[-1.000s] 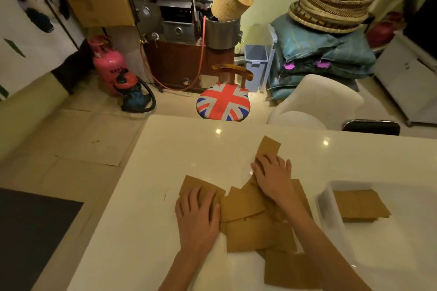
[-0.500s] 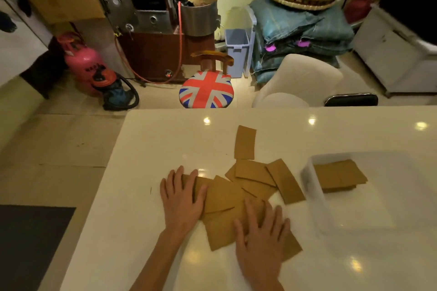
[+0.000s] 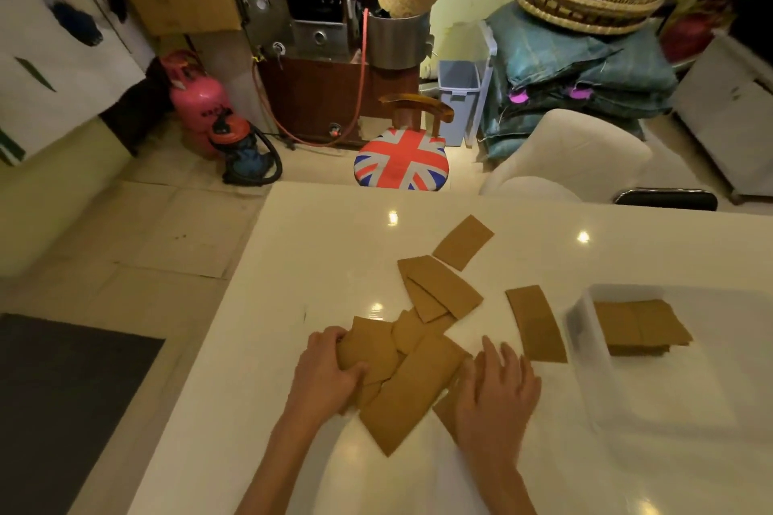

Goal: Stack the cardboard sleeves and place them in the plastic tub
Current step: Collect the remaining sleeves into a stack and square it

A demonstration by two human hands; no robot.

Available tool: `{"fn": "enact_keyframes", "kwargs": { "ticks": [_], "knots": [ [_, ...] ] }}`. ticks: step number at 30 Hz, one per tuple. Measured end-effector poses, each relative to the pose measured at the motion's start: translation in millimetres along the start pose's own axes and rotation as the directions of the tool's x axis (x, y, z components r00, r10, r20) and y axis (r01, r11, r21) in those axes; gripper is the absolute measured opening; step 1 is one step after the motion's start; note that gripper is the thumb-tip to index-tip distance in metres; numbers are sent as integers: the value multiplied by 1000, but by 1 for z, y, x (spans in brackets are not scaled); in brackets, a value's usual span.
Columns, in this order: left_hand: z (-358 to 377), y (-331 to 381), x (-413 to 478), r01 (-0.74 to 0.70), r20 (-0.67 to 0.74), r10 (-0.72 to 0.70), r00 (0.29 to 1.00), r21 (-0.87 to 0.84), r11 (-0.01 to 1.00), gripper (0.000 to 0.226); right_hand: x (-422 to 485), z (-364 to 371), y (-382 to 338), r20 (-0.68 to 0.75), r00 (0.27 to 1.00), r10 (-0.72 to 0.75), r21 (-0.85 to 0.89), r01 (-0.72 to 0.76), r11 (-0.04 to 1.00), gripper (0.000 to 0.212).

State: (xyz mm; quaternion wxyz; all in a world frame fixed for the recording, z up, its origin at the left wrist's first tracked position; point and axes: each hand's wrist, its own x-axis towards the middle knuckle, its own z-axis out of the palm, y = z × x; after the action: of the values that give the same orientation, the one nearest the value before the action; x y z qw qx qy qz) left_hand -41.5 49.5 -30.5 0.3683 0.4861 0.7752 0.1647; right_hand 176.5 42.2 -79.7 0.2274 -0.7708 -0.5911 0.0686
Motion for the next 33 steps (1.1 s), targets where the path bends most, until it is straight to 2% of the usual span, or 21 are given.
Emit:
{"fn": "enact_keyframes", "kwargs": {
  "ticks": [4,7,9,11,12,16,18,20,21,24,27,29,31,33],
  "knots": [
    [1,21,-7,29,253,-11,967,-65,997,43,-8,9,-23,127,992,-24,-6,25,1000,55],
    [5,30,-12,56,334,12,943,-194,979,30,-8,9,-32,105,994,-35,69,28,997,53],
    [2,33,-15,153,382,-7,924,-353,923,24,-6,6,-29,72,997,11,150,-22,988,51],
    [3,33,-19,303,442,-51,896,-522,797,28,-5,7,-26,58,997,52,202,-63,977,49],
    [5,32,-21,330,447,-55,893,-567,755,33,-5,7,-26,54,996,69,209,-78,975,47],
    [22,32,-35,277,419,-12,908,-579,767,68,-13,4,-39,47,985,163,304,-170,937,36],
    [30,38,-43,315,467,5,884,-605,731,61,-19,-3,-46,118,972,205,455,-237,858,26],
    [29,39,-46,347,504,33,863,-638,688,50,-23,-11,-46,189,966,177,568,-254,783,24],
    [27,38,-46,333,490,28,871,-632,699,52,-23,-16,-42,222,962,155,618,-263,741,21],
    [10,39,-43,148,369,58,928,-504,851,54,-16,-37,-26,316,943,103,706,-306,639,22],
    [-8,50,-46,-144,244,213,946,-274,951,47,-7,-68,-17,303,950,81,745,-289,601,42],
    [-16,55,-50,-287,230,310,923,-126,950,42,-6,-86,-16,266,964,17,800,-230,553,56],
    [-19,56,-53,-421,258,388,885,84,903,35,-7,-95,-19,224,971,-87,831,-144,538,68],
    [-17,56,-55,-484,291,413,863,243,841,34,-10,-96,-26,192,964,-184,810,-50,584,73]
  ]
}}
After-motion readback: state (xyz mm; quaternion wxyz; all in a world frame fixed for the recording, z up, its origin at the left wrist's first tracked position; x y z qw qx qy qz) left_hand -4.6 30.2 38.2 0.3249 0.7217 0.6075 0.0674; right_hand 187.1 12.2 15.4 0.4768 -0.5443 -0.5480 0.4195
